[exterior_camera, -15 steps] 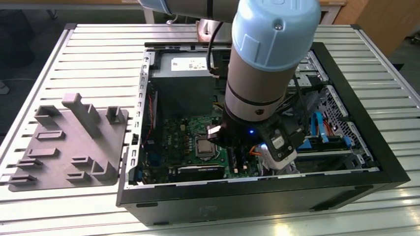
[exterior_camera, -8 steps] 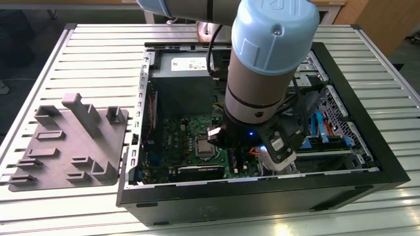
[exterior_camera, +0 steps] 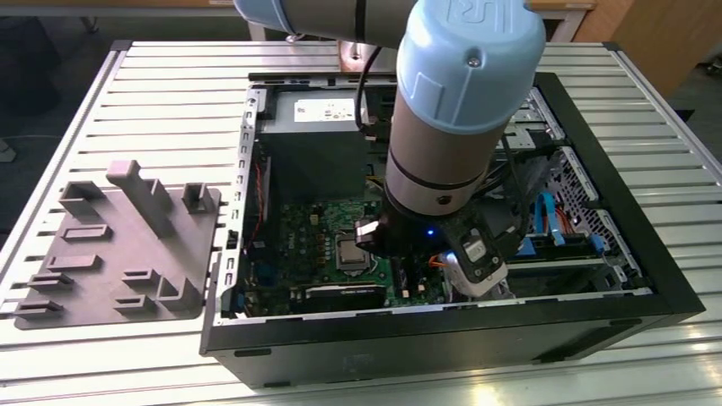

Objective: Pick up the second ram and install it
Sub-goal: 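Press down the second ram until it locks into place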

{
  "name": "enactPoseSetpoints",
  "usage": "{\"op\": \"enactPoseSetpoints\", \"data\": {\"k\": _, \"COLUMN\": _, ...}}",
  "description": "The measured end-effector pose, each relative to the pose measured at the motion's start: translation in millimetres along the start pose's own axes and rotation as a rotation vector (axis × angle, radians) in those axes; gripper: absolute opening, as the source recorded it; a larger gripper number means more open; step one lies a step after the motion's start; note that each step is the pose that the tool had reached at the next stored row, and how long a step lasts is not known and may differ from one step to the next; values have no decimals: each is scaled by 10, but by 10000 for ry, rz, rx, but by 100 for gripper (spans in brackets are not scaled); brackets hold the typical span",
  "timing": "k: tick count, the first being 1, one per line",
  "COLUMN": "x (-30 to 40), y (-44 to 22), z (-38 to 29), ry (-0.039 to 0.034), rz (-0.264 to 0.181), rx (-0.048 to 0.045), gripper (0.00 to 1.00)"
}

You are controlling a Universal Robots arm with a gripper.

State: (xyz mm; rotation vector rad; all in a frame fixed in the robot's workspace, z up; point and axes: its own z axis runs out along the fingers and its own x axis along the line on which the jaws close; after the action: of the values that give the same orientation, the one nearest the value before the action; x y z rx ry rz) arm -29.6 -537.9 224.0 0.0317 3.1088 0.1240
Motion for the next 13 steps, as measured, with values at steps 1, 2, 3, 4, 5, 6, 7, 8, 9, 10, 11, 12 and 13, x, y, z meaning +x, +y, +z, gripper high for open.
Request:
{"op": "enactPoseSetpoints", "data": {"k": 1, "x": 0, "y": 0, "z": 0, "ry": 1, "rz": 0, "rx": 1, "gripper": 11}}
{"op": "enactPoseSetpoints", "data": {"k": 2, "x": 0, "y": 0, "z": 0, "ry": 0, "rz": 0, "rx": 0, "gripper": 11}}
{"op": "enactPoseSetpoints", "data": {"k": 3, "x": 0, "y": 0, "z": 1, "ry": 0, "rz": 0, "rx": -1, "gripper": 11}}
{"op": "enactPoseSetpoints", "data": {"k": 4, "x": 0, "y": 0, "z": 1, "ry": 0, "rz": 0, "rx": -1, "gripper": 11}}
{"op": "enactPoseSetpoints", "data": {"k": 5, "x": 0, "y": 0, "z": 2, "ry": 0, "rz": 0, "rx": -1, "gripper": 11}}
{"op": "enactPoseSetpoints", "data": {"k": 6, "x": 0, "y": 0, "z": 5, "ry": 0, "rz": 0, "rx": -3, "gripper": 11}}
{"op": "enactPoseSetpoints", "data": {"k": 7, "x": 0, "y": 0, "z": 13, "ry": -2, "rz": 0, "rx": -7, "gripper": 11}}
{"op": "enactPoseSetpoints", "data": {"k": 8, "x": 0, "y": -1, "z": 20, "ry": -1, "rz": 0, "rx": -6, "gripper": 11}}
{"op": "enactPoseSetpoints", "data": {"k": 9, "x": 1, "y": -2, "z": 28, "ry": 0, "rz": 0, "rx": -1, "gripper": 11}}
{"op": "enactPoseSetpoints", "data": {"k": 10, "x": 1, "y": -3, "z": 34, "ry": 2, "rz": -1, "rx": 4, "gripper": 11}}
{"op": "enactPoseSetpoints", "data": {"k": 11, "x": 2, "y": -4, "z": 40, "ry": 2, "rz": 0, "rx": 8, "gripper": 11}}
{"op": "enactPoseSetpoints", "data": {"k": 12, "x": 2, "y": -5, "z": 47, "ry": 2, "rz": 0, "rx": 8, "gripper": 11}}
{"op": "enactPoseSetpoints", "data": {"k": 13, "x": 2, "y": -5, "z": 50, "ry": 1, "rz": 0, "rx": 4, "gripper": 11}}
